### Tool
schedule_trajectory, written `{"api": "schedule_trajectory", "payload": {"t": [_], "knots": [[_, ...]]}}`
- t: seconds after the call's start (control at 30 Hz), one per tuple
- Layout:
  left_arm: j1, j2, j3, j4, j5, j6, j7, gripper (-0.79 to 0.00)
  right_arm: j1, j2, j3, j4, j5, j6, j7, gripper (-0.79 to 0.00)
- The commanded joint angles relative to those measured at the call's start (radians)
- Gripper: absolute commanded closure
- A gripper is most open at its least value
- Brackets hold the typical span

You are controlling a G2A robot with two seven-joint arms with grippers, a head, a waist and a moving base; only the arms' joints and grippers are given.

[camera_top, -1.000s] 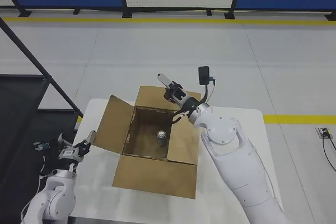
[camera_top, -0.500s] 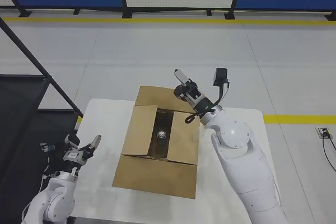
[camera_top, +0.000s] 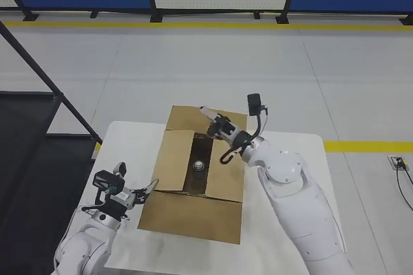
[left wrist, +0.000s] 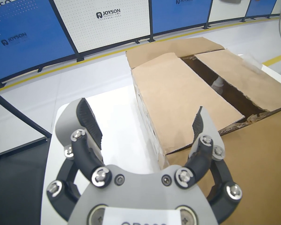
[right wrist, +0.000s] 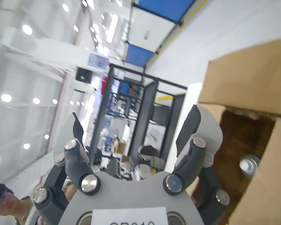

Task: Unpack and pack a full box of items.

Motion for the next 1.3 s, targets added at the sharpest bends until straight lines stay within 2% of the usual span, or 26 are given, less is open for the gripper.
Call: {"api": "schedule_trajectory", "payload": {"t": [0.0,0.2,0.33,0.53,0.67,0.97,1.07,1.27], "knots": [[-0.005,-0.002,0.001,0.012,-0.018,0.015,-0.003,-0.785,0.021,-0.004,-0.045,0.03,-0.03,0.048,0.05,-0.785],[-0.01,-0.006,-0.002,0.028,-0.038,0.045,-0.001,-0.785,0.124,-0.029,-0.184,0.162,-0.11,0.134,0.137,-0.785],[-0.004,-0.007,-0.01,0.025,-0.047,0.054,0.007,-0.785,0.181,-0.055,-0.253,0.259,-0.111,0.164,0.128,-0.785],[0.006,-0.008,-0.018,0.015,-0.056,0.048,0.015,-0.785,0.248,-0.093,-0.295,0.374,-0.024,0.132,0.13,-0.785],[0.025,-0.006,-0.022,-0.007,-0.053,0.007,0.032,-0.785,0.273,-0.112,-0.286,0.408,0.062,0.088,0.099,-0.785],[0.089,0.007,-0.075,-0.07,-0.1,-0.162,0.021,-0.785,0.313,-0.152,-0.289,0.455,0.191,0.033,0.04,-0.785],[0.078,0.006,-0.079,-0.069,-0.095,-0.124,0.005,-0.785,0.331,-0.167,-0.298,0.484,0.224,0.015,0.04,-0.785],[0.024,-0.003,-0.028,-0.032,-0.1,-0.042,-0.031,-0.785,0.363,-0.195,-0.317,0.539,0.266,-0.025,0.038,-0.785]]}}
